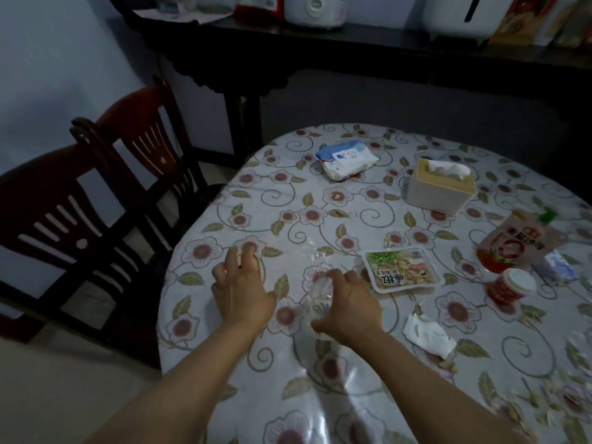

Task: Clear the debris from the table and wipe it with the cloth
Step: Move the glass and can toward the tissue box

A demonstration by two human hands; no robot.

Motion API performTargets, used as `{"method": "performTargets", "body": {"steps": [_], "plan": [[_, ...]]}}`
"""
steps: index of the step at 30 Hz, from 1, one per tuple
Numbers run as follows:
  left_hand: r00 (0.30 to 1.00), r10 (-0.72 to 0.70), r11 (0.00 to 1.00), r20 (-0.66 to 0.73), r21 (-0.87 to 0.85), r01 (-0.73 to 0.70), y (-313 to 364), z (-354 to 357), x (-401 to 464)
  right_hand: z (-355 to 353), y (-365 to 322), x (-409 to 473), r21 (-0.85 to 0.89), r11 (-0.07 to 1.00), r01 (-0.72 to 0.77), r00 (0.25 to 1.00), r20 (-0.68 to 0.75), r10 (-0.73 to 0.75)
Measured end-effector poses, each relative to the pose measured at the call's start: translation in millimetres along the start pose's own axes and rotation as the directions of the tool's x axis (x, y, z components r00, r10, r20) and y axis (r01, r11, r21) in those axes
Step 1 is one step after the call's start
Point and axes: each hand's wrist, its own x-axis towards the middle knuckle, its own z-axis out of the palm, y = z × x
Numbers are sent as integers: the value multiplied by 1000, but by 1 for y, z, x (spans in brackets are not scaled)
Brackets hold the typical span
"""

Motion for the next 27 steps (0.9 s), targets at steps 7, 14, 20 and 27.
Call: {"method": "performTargets", "body": {"steps": [7, 14, 20, 27], "plan": [[994, 12, 994, 109, 102, -23, -10, 6, 41, -2, -9, 22, -4, 999, -50, 999, -17, 50], [996, 43, 995, 78, 91, -50, 4, 2, 52, -12, 4, 34, -30, 997, -70, 996, -49, 69], [993, 69, 994, 94, 74, -76, 55, 2, 56, -30, 25, 47, 6, 997, -81, 994, -74, 81], [987, 149, 988, 63, 19, -151, 122, 21, 74, -67, 69, 76, 44, 993, -110, 986, -121, 115]]}}
